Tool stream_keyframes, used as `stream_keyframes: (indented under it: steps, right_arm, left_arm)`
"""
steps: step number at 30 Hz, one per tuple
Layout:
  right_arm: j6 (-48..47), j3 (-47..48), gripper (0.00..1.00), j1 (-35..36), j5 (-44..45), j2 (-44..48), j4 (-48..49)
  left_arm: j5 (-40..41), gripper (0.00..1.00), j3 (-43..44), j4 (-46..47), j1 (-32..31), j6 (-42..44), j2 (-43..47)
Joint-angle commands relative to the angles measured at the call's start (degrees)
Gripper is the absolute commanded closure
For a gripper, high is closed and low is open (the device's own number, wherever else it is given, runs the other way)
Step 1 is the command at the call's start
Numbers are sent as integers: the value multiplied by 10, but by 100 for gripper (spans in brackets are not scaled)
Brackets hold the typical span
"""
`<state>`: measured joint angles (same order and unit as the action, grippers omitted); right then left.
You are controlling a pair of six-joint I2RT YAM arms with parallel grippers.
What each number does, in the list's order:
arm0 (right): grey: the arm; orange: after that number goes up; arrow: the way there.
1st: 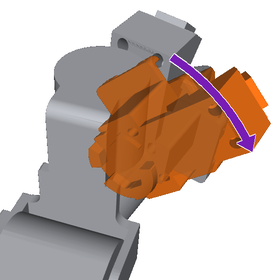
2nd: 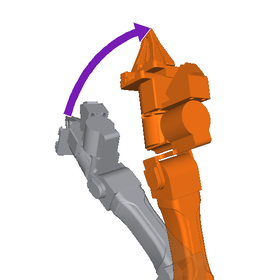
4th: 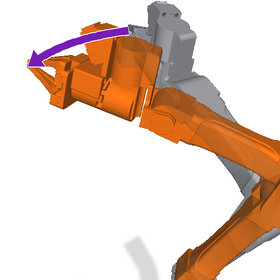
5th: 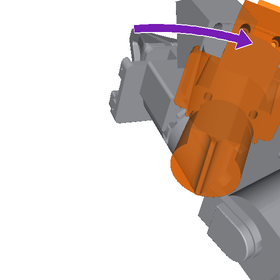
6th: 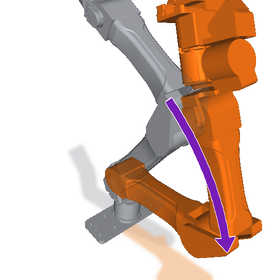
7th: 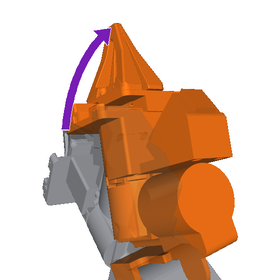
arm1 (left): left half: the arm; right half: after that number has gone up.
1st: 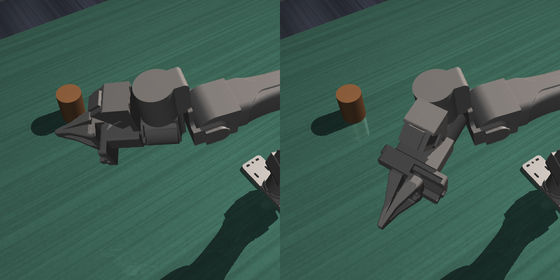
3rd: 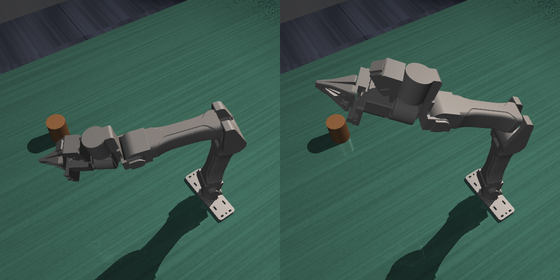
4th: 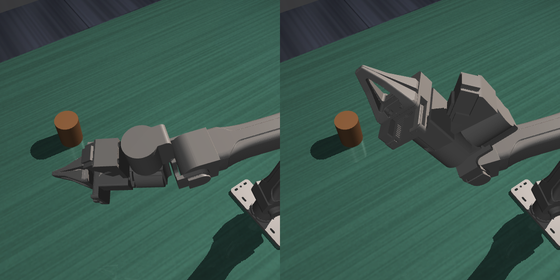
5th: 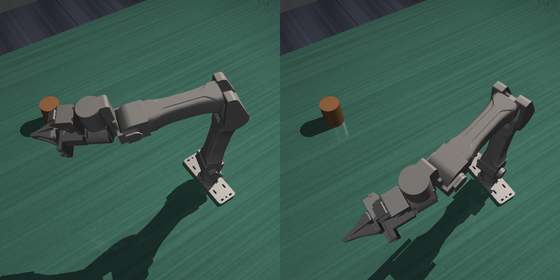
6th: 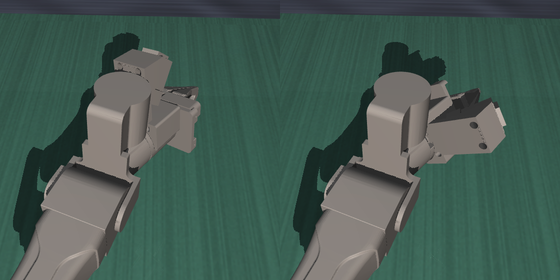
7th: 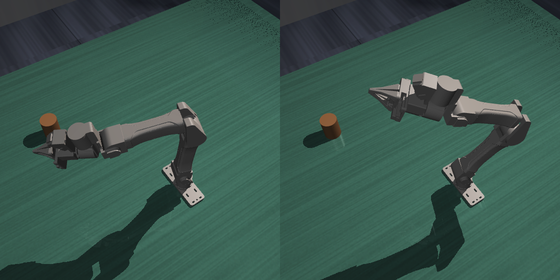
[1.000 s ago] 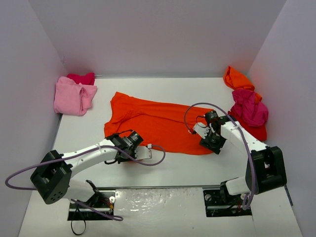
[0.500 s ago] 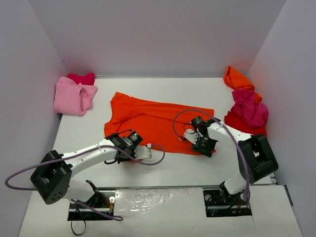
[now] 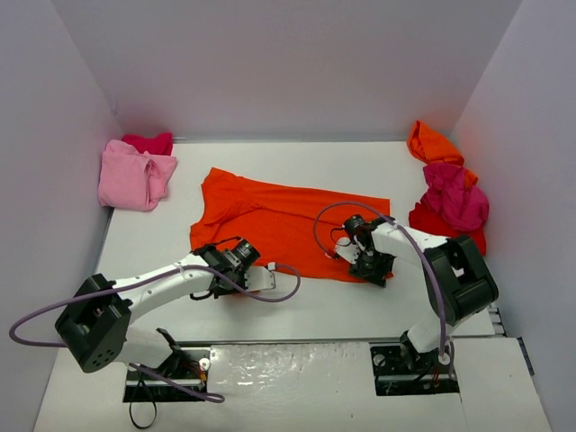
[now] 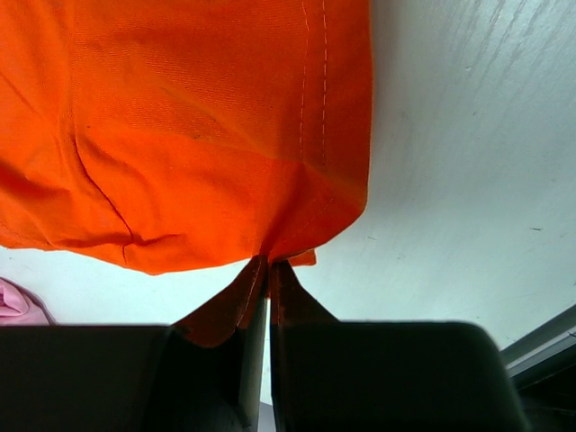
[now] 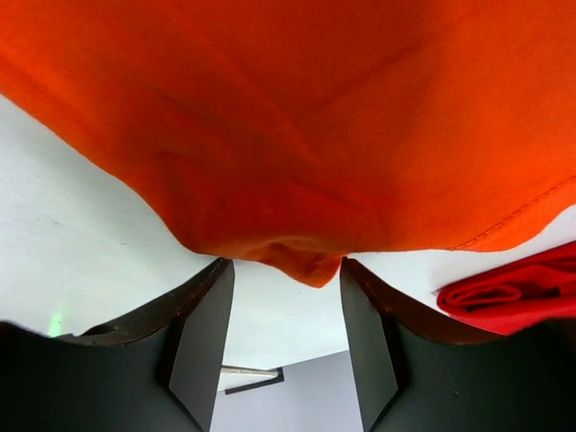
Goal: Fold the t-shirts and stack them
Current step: Grap the side of the flattened tshirt closest away from the robot with both arms
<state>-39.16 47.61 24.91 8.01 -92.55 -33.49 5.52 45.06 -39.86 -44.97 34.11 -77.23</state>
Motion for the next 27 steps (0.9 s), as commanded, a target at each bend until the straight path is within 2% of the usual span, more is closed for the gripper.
stream_keyframes:
  steps: [1, 9, 15, 18, 23, 27]
  right_arm:
    - [4, -4, 56, 3, 22, 12, -11]
    - [8, -9, 76, 4, 13, -7, 1]
    - [10, -8, 100, 4, 17, -6, 1]
    - [8, -9, 100, 3, 33, 16, -8]
    - [2, 20, 100, 1, 36, 66, -36]
    - [4, 42, 100, 2, 9, 111, -69]
  left_arm:
    - [15, 100, 4, 8, 4, 6, 18]
    - [21, 100, 0, 7, 4, 8, 20]
    - [44, 100, -8, 15, 6, 17, 31]
    - [99, 100, -4, 28, 20, 41, 58]
    - [53, 100, 73, -22, 112, 62, 105]
    - [26, 100, 137, -96, 119, 66, 111]
